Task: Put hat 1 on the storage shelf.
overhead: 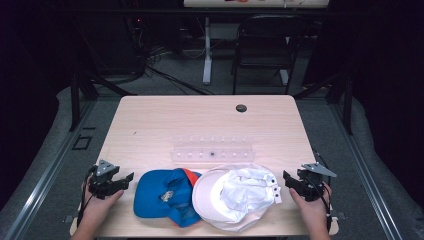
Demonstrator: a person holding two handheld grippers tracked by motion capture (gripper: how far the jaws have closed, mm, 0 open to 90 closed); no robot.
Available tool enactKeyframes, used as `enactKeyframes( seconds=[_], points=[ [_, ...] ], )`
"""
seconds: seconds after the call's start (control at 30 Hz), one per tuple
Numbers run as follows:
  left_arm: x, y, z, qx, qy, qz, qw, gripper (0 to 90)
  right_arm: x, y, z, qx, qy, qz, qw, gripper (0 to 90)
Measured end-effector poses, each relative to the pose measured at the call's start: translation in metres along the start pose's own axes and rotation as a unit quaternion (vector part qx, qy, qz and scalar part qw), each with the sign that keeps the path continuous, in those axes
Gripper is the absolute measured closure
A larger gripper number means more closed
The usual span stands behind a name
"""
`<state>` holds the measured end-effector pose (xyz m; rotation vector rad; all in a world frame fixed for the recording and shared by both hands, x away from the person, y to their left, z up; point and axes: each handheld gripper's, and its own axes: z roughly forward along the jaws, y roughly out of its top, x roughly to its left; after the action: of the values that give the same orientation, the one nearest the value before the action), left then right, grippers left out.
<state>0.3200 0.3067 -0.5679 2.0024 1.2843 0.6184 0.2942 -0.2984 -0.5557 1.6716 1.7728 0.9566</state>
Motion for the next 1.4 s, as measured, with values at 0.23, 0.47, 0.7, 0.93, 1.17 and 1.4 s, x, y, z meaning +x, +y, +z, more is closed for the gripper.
enactKeyframes(
  seconds=[0.23,0.47,0.7,0.93,1.17,1.4],
  points=[
    [-0.007,0.007,-0.013,-0.015,-0.009,-0.007,0.9998,36.5,0.002,0.005,-0.018,-0.010,0.010,0.017,0.9998,46.6],
    [-0.013,0.012,-0.023,-0.029,-0.017,-0.008,0.9994,37.1,0.006,0.009,-0.029,-0.019,0.042,0.009,0.9989,46.4],
    [-0.016,0.015,-0.027,-0.032,-0.028,-0.021,0.9989,38.9,0.010,0.013,-0.036,-0.023,0.062,0.006,0.9978,50.6],
    [-0.015,0.019,-0.034,-0.038,-0.041,-0.027,0.9981,41.0,0.019,0.019,-0.048,-0.013,0.078,-0.002,0.9968,55.2],
    [-0.022,0.030,-0.048,-0.038,-0.037,-0.005,0.9986,40.9,0.029,0.039,-0.056,-0.002,0.084,-0.026,0.9961,49.2],
    [-0.022,0.038,-0.061,-0.047,-0.053,-0.020,0.9973,35.5,0.044,0.057,-0.065,-0.006,0.071,-0.064,0.9954,48.1]
  ],
)
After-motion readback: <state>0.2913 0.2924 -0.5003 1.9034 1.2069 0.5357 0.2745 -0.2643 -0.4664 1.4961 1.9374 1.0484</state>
